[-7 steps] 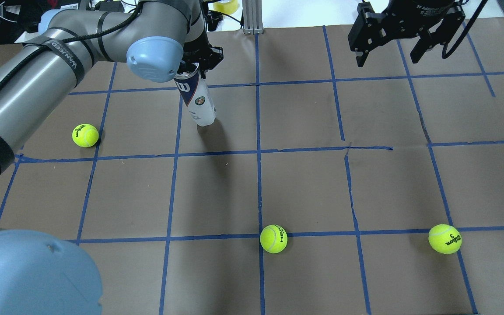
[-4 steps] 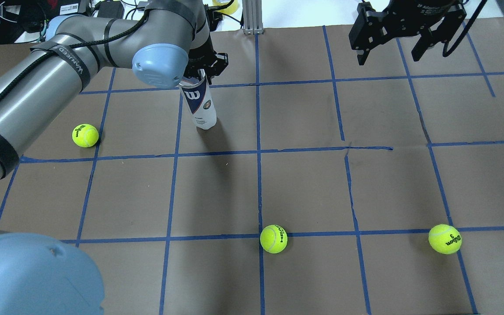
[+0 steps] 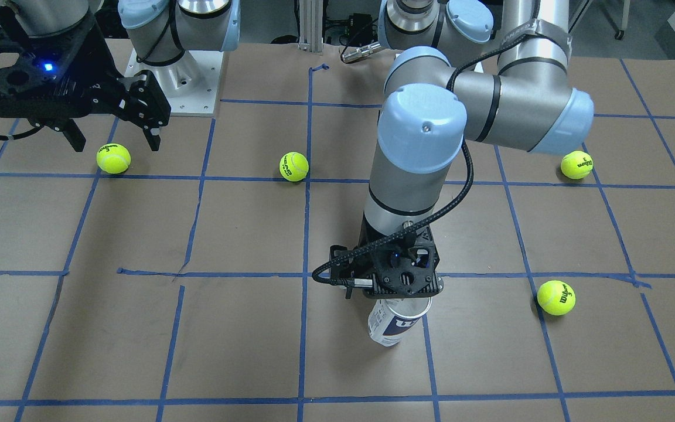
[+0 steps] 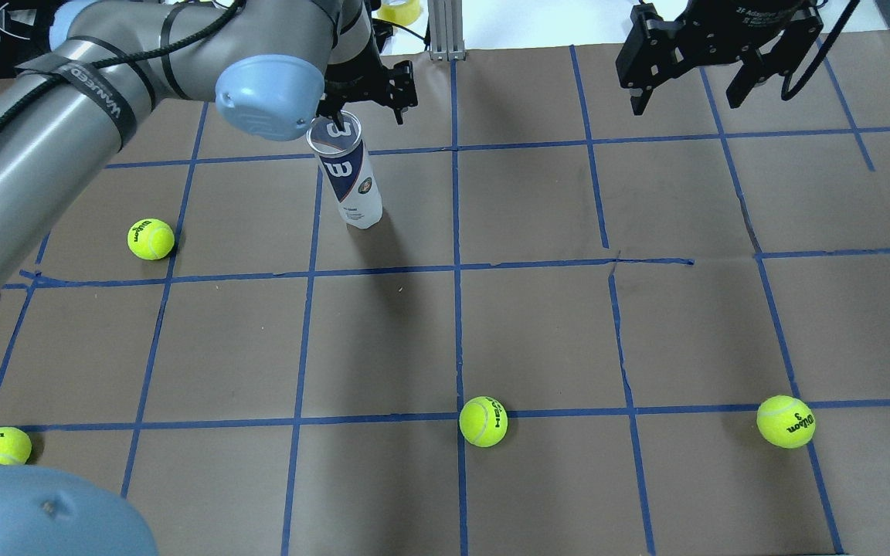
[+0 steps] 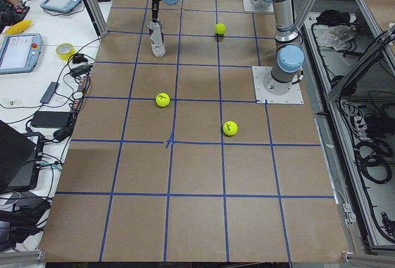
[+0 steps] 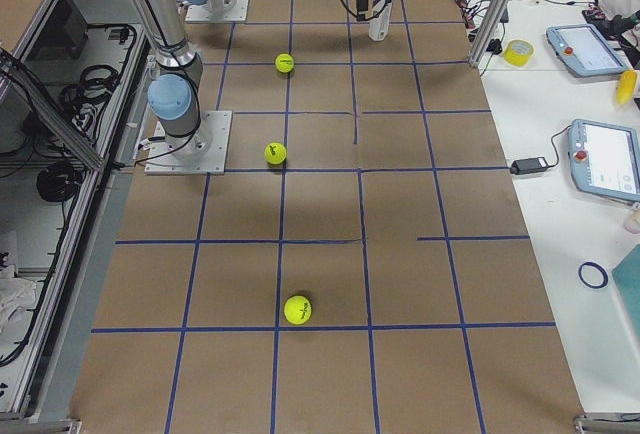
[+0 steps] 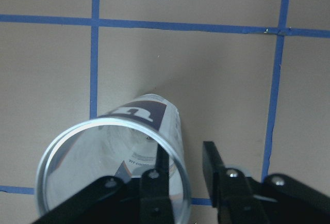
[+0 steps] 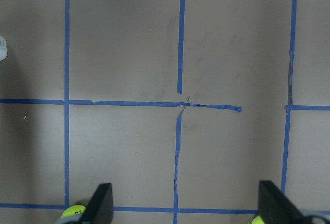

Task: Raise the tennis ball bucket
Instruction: 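Open the left gripper and lift it away from the can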

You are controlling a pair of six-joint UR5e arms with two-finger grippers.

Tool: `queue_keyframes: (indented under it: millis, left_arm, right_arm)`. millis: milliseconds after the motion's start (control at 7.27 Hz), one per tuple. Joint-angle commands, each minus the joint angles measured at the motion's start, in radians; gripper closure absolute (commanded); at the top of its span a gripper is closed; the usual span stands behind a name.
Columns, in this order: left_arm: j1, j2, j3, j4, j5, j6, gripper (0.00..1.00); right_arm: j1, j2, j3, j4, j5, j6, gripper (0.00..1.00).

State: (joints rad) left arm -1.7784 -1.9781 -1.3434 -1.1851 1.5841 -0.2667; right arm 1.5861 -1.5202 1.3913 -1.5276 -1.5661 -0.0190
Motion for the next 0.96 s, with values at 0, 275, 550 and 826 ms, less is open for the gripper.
queue_keyframes:
  millis: [0, 275, 550, 826]
  left_arm:
    - [0.011, 0.050, 0.137, -0.216, -0.007, 0.000, 0.00]
    - [0.058, 0.088, 0.123, -0.280, -0.010, 0.039, 0.00]
    - [0.114, 0.136, 0.042, -0.304, -0.010, 0.055, 0.00]
    - [0.149, 0.174, -0.032, -0.300, -0.015, 0.055, 0.00]
  right_arm:
    - [0.000, 0.000, 0.002, 0.000, 0.000, -0.001, 0.00]
    - [0.000, 0.000, 0.002, 0.000, -0.002, -0.001, 0.00]
    - [0.000, 0.002, 0.002, 0.000, 0.001, -0.001, 0.00]
    - [0.000, 0.002, 0.002, 0.000, 0.003, -0.001, 0.00]
